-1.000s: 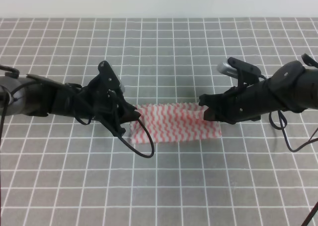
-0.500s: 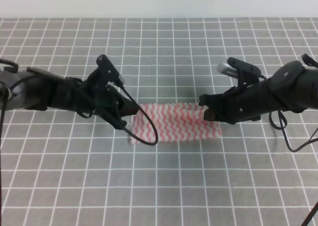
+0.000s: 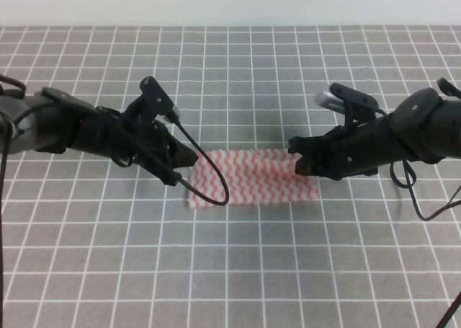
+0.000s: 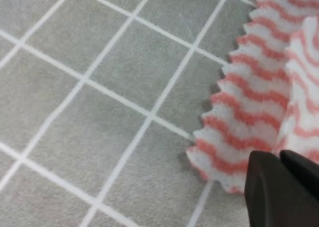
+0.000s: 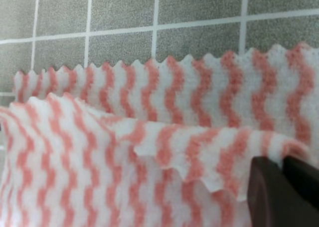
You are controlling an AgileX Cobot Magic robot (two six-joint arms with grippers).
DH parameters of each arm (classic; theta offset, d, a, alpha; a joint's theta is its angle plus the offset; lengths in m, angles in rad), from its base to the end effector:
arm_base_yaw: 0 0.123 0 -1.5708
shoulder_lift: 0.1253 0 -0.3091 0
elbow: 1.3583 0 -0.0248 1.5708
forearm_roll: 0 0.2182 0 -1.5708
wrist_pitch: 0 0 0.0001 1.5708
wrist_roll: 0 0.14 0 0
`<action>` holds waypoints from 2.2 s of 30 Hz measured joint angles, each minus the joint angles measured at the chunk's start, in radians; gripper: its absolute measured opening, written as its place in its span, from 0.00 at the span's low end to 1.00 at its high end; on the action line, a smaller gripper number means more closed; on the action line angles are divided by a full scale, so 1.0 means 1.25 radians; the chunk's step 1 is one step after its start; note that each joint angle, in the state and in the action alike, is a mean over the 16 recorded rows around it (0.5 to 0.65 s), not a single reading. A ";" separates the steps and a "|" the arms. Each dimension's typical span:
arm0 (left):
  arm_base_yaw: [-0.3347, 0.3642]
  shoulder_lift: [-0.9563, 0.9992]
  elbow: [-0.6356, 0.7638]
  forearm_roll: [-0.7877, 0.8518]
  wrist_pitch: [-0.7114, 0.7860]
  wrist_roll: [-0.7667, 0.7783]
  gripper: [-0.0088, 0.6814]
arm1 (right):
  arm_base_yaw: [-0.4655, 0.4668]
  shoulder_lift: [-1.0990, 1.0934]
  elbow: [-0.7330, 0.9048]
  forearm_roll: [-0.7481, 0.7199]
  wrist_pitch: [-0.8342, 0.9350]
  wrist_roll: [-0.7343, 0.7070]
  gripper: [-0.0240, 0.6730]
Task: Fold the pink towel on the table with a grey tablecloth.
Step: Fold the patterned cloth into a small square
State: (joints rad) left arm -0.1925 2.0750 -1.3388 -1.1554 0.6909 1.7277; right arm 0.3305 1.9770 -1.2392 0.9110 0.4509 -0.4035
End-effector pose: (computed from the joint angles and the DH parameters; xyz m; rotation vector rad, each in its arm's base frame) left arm 0.4113 -0.1634 0.1669 1.2084 2.0449 -0.5630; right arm 0.3843 0.1829 0.1709 0.0123 2.5944 0.7491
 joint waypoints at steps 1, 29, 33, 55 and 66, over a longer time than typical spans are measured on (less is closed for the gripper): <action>0.000 0.000 0.000 0.001 -0.002 -0.001 0.02 | 0.000 0.000 0.000 0.000 0.000 0.000 0.01; -0.008 -0.044 -0.046 -0.004 0.034 -0.110 0.38 | -0.001 -0.007 0.001 0.002 -0.007 0.002 0.01; -0.028 -0.051 -0.049 0.015 0.068 -0.143 0.30 | -0.001 -0.006 0.001 0.004 -0.010 0.002 0.01; -0.142 0.021 -0.049 0.068 -0.042 -0.173 0.07 | -0.001 -0.009 0.001 0.029 -0.028 0.001 0.01; -0.143 0.034 -0.049 0.067 -0.053 -0.161 0.07 | -0.001 -0.009 0.001 0.050 -0.046 0.002 0.15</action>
State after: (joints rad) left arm -0.3710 2.1180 -1.4002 -1.0716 0.6245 1.5264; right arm 0.3289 1.9656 -1.2380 0.9735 0.3929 -0.4014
